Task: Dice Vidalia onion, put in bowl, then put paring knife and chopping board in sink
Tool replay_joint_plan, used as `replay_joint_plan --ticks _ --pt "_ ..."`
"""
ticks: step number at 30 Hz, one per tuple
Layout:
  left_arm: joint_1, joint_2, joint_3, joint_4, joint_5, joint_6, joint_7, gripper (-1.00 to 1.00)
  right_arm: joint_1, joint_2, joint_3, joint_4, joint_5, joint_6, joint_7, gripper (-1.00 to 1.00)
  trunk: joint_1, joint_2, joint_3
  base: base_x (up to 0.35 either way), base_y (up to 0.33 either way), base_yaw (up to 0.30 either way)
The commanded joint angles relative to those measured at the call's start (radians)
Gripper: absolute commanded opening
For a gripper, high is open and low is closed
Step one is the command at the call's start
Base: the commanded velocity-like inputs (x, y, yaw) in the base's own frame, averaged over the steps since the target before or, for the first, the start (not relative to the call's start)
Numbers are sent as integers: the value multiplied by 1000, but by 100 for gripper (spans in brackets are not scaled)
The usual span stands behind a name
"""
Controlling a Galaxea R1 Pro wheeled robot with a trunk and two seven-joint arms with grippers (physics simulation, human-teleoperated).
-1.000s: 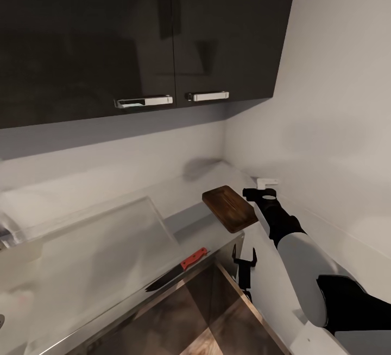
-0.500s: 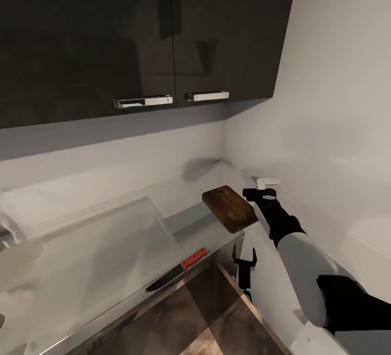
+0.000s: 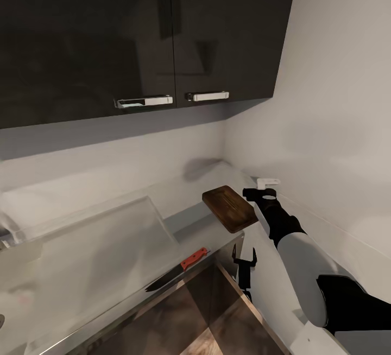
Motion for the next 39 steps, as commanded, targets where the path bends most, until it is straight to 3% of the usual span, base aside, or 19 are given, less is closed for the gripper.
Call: replay_joint_plan --ticks 1,16,28,39 --pt "0 1 -3 5 8 6 7 100 -1 1 -5 -2 10 6 2 100 1 -2 -2 0 0 0" --pt "0 -1 -3 21 8 4 6 100 -1 3 -5 -2 10 6 1 100 1 -2 -2 0 0 1" --pt "0 -1 -3 26 9 4 6 100 -1 3 -6 -3 11 6 1 100 1 -2 -7 0 0 184" --pt "0 -2 -4 48 8 1 5 100 -1 3 -6 -3 12 6 1 100 1 -2 -8 55 11 25"
